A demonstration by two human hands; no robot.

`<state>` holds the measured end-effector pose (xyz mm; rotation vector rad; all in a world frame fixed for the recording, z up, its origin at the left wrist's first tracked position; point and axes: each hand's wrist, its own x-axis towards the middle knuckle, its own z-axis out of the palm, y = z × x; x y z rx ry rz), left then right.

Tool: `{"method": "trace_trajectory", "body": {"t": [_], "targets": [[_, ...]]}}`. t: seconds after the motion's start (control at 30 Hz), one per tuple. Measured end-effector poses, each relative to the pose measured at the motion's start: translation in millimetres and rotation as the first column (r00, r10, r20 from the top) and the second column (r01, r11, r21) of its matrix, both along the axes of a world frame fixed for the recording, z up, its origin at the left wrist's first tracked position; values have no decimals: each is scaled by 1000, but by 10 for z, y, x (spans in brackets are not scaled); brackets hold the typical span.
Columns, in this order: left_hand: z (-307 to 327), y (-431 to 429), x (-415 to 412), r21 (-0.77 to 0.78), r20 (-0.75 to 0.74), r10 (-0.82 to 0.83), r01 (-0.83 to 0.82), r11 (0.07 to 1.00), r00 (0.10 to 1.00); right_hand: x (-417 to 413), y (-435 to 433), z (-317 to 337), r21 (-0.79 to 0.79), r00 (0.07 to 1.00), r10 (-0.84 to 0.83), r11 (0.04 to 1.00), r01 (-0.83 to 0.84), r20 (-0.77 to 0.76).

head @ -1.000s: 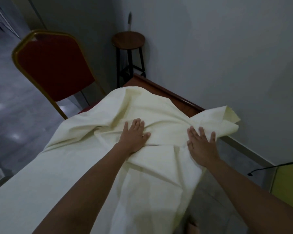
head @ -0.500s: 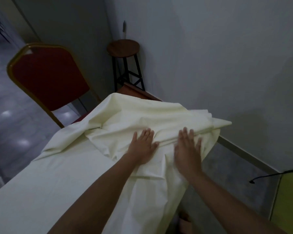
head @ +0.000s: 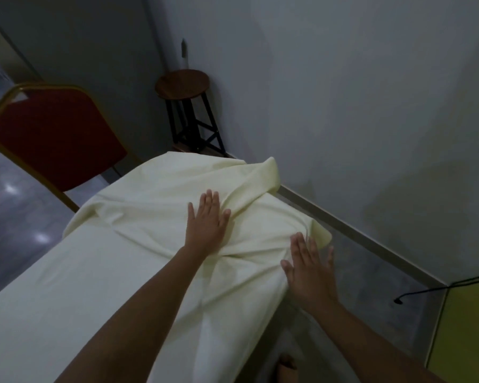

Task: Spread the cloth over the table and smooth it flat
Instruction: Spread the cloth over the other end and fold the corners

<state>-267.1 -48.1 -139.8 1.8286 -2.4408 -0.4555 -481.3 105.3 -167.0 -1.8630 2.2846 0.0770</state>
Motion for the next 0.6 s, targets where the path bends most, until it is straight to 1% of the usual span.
{"method": "trace_trajectory", "body": {"t": [0.07, 0.13, 0.17, 0.23, 0.3, 0.33, 0.4, 0.47, 0.53, 0.6], "targets": [[14, 110, 31, 0, 32, 15, -15, 1000, 999, -105, 179, -48, 52, 997, -77, 996, 76, 18], [12, 168, 55, 56, 69, 15, -19, 998, 997, -212, 279, -40, 89, 992, -123, 989, 121, 26], [6, 199, 41, 98, 91, -4, -4, 995, 996, -249, 270, -7, 49, 992, -114, 993, 112, 45], [-24, 271, -7, 173, 112, -56, 37, 984, 992, -228, 125, 102, -85, 996, -47, 995, 54, 80], [-63, 328, -56, 203, 88, -58, 39, 978, 994, -105, -151, 224, -174, 997, 28, 985, -15, 77], [-74, 346, -67, 205, 65, -41, 27, 978, 997, -20, -296, 262, -190, 996, 67, 980, -54, 62], [-79, 353, -40, 203, 6, -8, 6, 979, 1000, 149, -563, 277, -170, 992, 115, 980, -105, 51], [-78, 325, 38, 187, -31, 30, -23, 982, 999, 210, -752, 204, -110, 993, 102, 989, -95, 63], [-62, 219, 152, 178, -32, 75, -68, 982, 997, 148, -873, 99, -66, 996, 82, 995, -79, 40], [-48, 69, 262, 163, -13, 83, -80, 983, 996, 34, -872, 32, -63, 995, 95, 993, -95, 0]]}}
